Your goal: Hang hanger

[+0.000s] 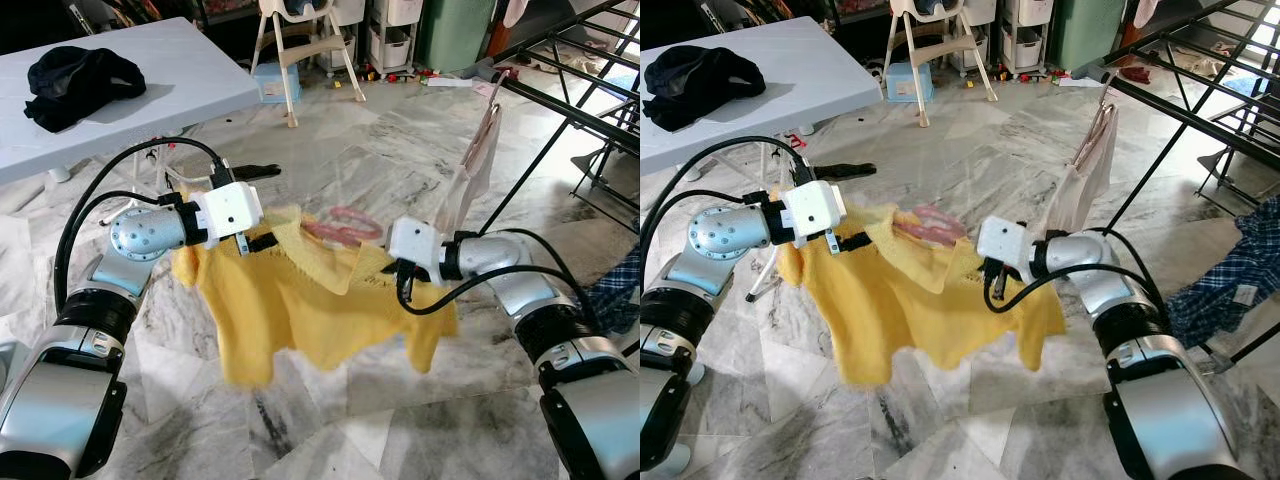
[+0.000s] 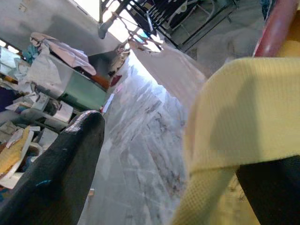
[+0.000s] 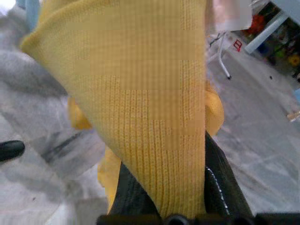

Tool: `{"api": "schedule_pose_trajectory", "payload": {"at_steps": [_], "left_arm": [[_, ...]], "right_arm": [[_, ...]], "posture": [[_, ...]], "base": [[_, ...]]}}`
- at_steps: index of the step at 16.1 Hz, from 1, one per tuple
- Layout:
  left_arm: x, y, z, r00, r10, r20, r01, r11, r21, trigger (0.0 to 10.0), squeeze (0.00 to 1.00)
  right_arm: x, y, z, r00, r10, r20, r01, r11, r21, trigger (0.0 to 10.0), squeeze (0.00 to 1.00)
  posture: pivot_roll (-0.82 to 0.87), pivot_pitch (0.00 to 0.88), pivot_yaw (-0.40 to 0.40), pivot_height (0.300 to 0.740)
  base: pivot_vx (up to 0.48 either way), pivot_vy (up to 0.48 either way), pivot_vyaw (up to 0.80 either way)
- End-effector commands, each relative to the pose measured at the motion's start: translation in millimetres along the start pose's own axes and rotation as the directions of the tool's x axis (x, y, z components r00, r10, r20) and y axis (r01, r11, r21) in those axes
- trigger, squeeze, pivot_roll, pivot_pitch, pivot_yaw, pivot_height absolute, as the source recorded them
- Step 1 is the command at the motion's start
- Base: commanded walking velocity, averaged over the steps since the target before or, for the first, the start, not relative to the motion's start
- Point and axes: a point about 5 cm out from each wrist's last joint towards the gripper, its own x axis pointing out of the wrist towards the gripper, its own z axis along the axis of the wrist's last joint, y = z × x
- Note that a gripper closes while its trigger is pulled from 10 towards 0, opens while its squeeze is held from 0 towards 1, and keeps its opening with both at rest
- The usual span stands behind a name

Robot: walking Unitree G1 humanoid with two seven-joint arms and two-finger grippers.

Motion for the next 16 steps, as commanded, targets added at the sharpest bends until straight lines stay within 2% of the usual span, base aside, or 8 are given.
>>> {"api": "schedule_pose_trajectory", "payload": {"at_steps": [1,3,4,8,11,14,16], "left_arm": [[-5.7,13.4,5.7,1.0,0.024,0.008,-0.024,0.999,0.027,10.0,1.0],[-6.9,11.5,3.7,1.0,-0.024,-0.01,0.024,1.0,0.016,10.0,1.0],[-9.1,5.8,0.2,0.995,-0.099,-0.023,0.098,0.995,-0.035,10.0,1.0],[-10.5,2.0,0.0,0.995,-0.102,0.008,0.103,0.99,-0.099,10.0,1.0],[-10.7,4.5,7.6,0.994,-0.085,0.07,0.095,0.984,-0.15,10.0,1.0],[-18.6,5.1,7.8,0.991,-0.12,0.056,0.127,0.978,-0.163,10.0,1.0],[-20.9,11.0,8.6,0.997,-0.05,0.05,0.057,0.985,-0.163,10.0,1.0]], "right_arm": [[4.0,1.5,1.3,1.0,-0.003,-0.011,0.002,1.0,-0.027,0.0,0.0],[4.4,-0.6,0.5,0.999,-0.029,-0.029,0.028,0.999,-0.03,0.0,0.0],[4.2,-2.2,0.4,0.998,-0.046,-0.037,0.045,0.998,-0.036,0.0,0.0],[3.1,-3.9,-4.0,0.994,-0.087,-0.07,0.085,0.996,-0.036,0.0,0.0],[1.3,-4.4,-8.7,0.989,-0.112,-0.097,0.11,0.993,-0.031,0.0,0.0],[-0.7,-8.5,-13.1,0.977,-0.163,-0.139,0.16,0.987,-0.03,0.0,0.0],[-2.0,-10.0,-14.5,0.972,-0.184,-0.147,0.183,0.983,-0.025,0.0,0.0]], "posture": [[-0.11,0.051,0.048,0.74],[-0.11,0.051,0.047,0.74],[-0.11,0.053,0.048,0.74],[-0.11,0.055,0.048,0.74],[-0.11,0.056,0.049,0.74],[-0.11,0.054,0.046,0.74],[-0.11,0.053,0.046,0.74]], "base": [[0.0,0.0,0.0],[0.0,0.0,0.0],[0.0,0.0,0.0],[0.0,0.0,0.0],[0.0,0.0,0.0],[0.0,0.0,0.0],[0.0,0.0,0.0]]}}
